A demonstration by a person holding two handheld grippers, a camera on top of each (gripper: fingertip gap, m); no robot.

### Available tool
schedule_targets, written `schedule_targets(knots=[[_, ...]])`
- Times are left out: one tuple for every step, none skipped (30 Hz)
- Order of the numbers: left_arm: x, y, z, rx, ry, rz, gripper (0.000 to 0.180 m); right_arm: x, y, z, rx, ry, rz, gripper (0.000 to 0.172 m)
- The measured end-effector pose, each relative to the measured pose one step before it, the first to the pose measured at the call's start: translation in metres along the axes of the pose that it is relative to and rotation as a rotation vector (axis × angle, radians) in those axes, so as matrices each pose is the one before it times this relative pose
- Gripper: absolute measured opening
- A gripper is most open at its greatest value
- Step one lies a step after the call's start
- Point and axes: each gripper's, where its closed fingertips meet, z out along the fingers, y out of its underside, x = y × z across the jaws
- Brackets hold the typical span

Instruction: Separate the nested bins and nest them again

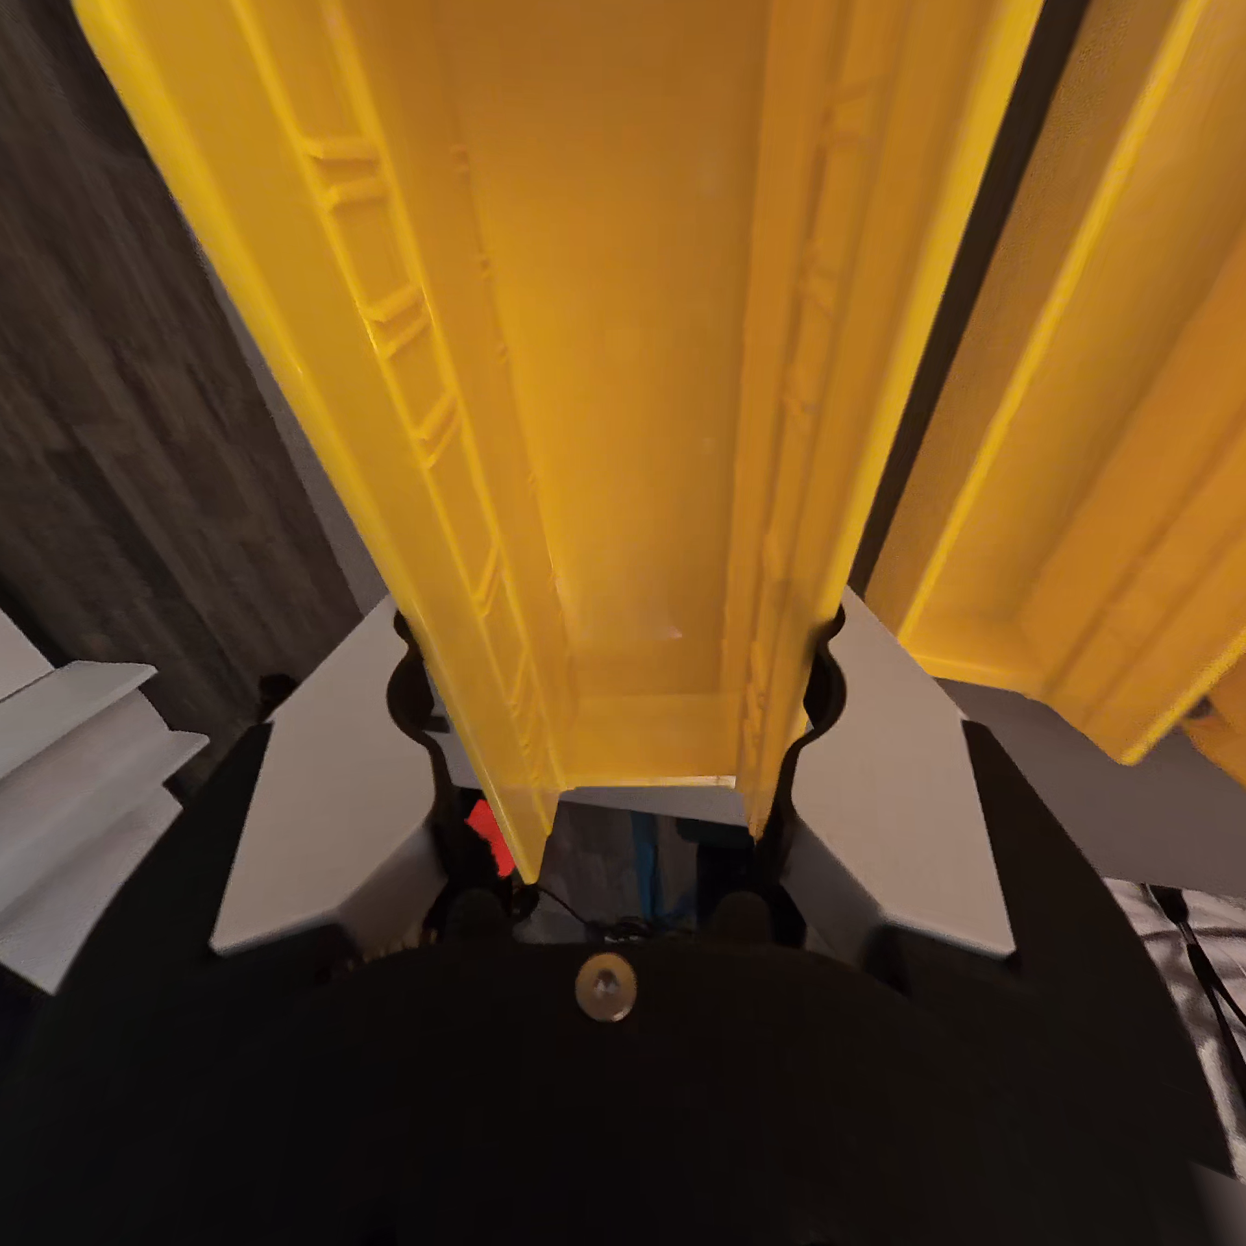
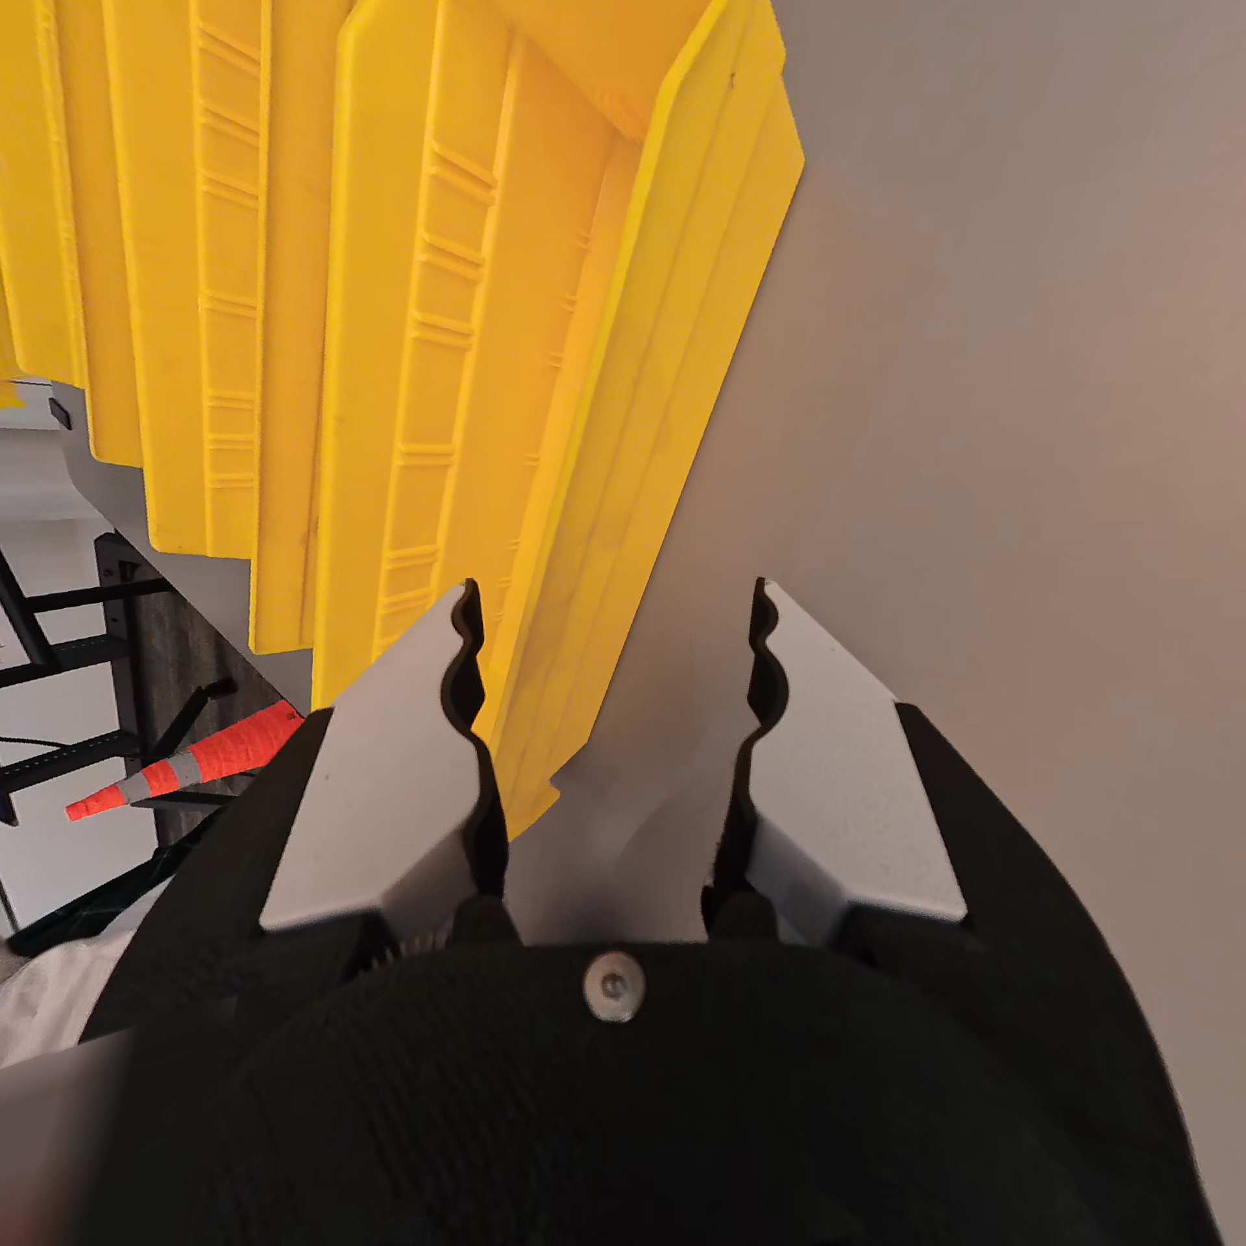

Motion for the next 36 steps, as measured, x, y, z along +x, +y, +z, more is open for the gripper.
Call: schedule_targets(knots=[[-0.00120,0.00041,0.01250,-0.0124,0.0112,-0.0028,0.114,0.00040,-0.00013,0.00041,-0.0003,0.0035,0.0010,0.080],[-0.00146,-0.00016,0.01152,-0.0081,0.0084,-0.0060,0.114,0.00058,0.00016,0.00051,-0.0025,0.0037,0.0013,0.080],[-0.00162,-0.00011,0.01038,-0.0086,0.0054,-0.0087,0.114,0.00049,0.00002,0.00069,-0.0030,0.0036,0.0018,0.080],[-0.00114,-0.00028,0.00951,-0.0076,0.0038,-0.0059,0.114,0.00074,-0.00003,0.00081,-0.0029,0.0040,0.0020,0.080],[-0.00018,0.00013,0.00854,-0.0096,0.0036,-0.0005,0.114,0.00059,-0.00025,0.00088,-0.0025,0.0042,0.0018,0.080],[0.00094,0.00068,0.00741,-0.0126,0.0064,0.0008,0.114,0.00042,0.00012,0.00106,-0.0037,0.0039,0.0018,0.080],[0.00192,0.00010,0.00626,-0.0090,0.0105,-0.0013,0.114,0.00042,0.00024,0.00114,-0.0054,0.0044,0.0015,0.080],[0.00309,-0.00101,0.00512,-0.0022,0.0146,0.0001,0.114,0.00044,0.00054,0.00134,-0.0061,0.0051,0.0010,0.080],[0.00391,-0.00142,0.00403,0.0004,0.0162,0.0031,0.115,0.00029,0.00031,0.00122,-0.0056,0.0043,0.0003,0.080],[0.00437,-0.00139,0.00325,0.0002,0.0153,0.0090,0.115,0.00005,0.00025,0.00110,-0.0048,0.0032,-0.0004,0.080],[0.00430,-0.00222,0.00270,0.0030,0.0125,0.0185,0.116,-0.00003,0.00009,0.00098,-0.0040,0.0033,-0.0004,0.080],[0.00385,-0.00210,0.00232,0.0020,0.0075,0.0206,0.116,0.00019,0.00017,0.00079,-0.0029,0.0043,0.0004,0.080],[0.00295,-0.00128,0.00241,-0.0034,0.0040,0.0124,0.117,0.00009,0.00023,0.00071,-0.0037,0.0050,0.0012,0.080],[0.00200,-0.00109,0.00279,-0.0052,0.0043,0.0035,0.118,-0.00005,0.00035,0.00053,-0.0030,0.0057,0.0001,0.080],[0.00133,-0.00082,0.00307,-0.0077,0.0061,-0.0033,0.119,-0.00026,0.00052,0.00056,-0.0038,0.0046,-0.0019,0.080],[0.00034,-0.00090,0.00113,-0.0064,0.0085,-0.0101,0.121,-0.00068,0.00014,0.00060,-0.0024,0.0030,-0.0025,0.080],[-0.00034,-0.00343,-0.00074,0.0165,0.0068,-0.0070,0.119,-0.00065,-0.00002,0.00045,-0.0018,0.0024,-0.0021,0.080],[-0.00033,-0.00368,-0.00014,0.0180,0.0093,-0.0140,0.120,-0.00044,-0.00001,0.00027,-0.0009,0.0029,-0.0017,0.080],[0.00028,-0.00199,0.00076,0.0092,0.0098,-0.0134,0.123,-0.00042,0.00027,-0.00007,-0.0016,0.0030,-0.0015,0.080],[0.00074,-0.00040,0.00084,0.0006,0.0114,-0.0106,0.125,-0.00023,0.00001,-0.00044,0.0010,0.0034,-0.0017,0.080],[0.00084,0.00017,0.00062,0.0007,0.0102,-0.0019,0.127,0.00003,-0.00020,-0.00092,0.0035,0.0039,-0.0002,0.080],[0.00084,0.00054,0.00038,0.0002,0.0114,0.0022,0.129,0.00015,-0.00014,-0.00137,0.0052,0.0047,0.0007,0.080],[0.00073,0.00003,-0.00049,0.0074,0.0119,0.0047,0.130,0.00047,-0.00014,-0.00165,0.0068,0.0061,0.0019,0.080],[0.00133,-0.00176,-0.00268,0.0237,0.0174,0.0065,0.132,0.00056,-0.00015,-0.00189,0.0067,0.0066,0.0016,0.080],[0.00169,-0.00226,-0.00471,0.0312,0.0228,0.0081,0.132,0.00043,-0.00018,-0.00230,0.0082,0.0069,0.0012,0.080],[0.00185,-0.00074,-0.00616,0.0255,0.0246,0.0126,0.132,0.00041,-0.00025,-0.00249,0.0099,0.0065,0.0015,0.080],[0.00308,0.00036,-0.00812,0.0236,0.0334,0.0149,0.133,0.00046,0.00005,-0.00260,0.0078,0.0061,0.0020,0.080],[0.00442,-0.00133,-0.01068,0.0399,0.0436,0.0133,0.134,0.00066,0.00020,-0.00259,0.0070,0.0083,0.0011,0.080],[0.00465,-0.00417,-0.01346,0.0618,0.0453,0.0134,0.132,0.00099,0.00027,-0.00265,0.0072,0.0099,0.0008,0.080],[0.00378,-0.00574,-0.01513,0.0731,0.0351,0.0148,0.128,0.00058,0.00008,-0.00301,0.0097,0.0085,0.0014,0.080],[0.00326,-0.00617,-0.01608,0.0772,0.0232,0.0203,0.125,0.00049,0.00001,-0.00338,0.0107,0.0089,0.0022,0.080],[0.00581,-0.00761,-0.01669,0.0852,0.0258,0.0316,0.122,0.00058,-0.00040,-0.00407,0.0142,0.0122,-0.0002,0.080],[0.01058,-0.01028,-0.01735,0.1026,0.0390,0.0437,0.119,0.00021,-0.00139,-0.00487,0.0220,0.0138,-0.0021,0.080],[0.01401,-0.01236,-0.01752,0.1135,0.0461,0.0486,0.116,-0.00074,-0.00197,-0.00534,0.0266,0.0111,-0.0014,0.080],[0.01538,-0.01340,-0.01726,0.1175,0.0422,0.0504,0.111,-0.00181,-0.00168,-0.00529,0.0252,0.0078,-0.0020,0.078],[0.01542,-0.01412,-0.01622,0.1199,0.0356,0.0541,0.106,-0.00245,-0.00174,-0.00561,0.0255,0.0092,-0.0060,0.078]])
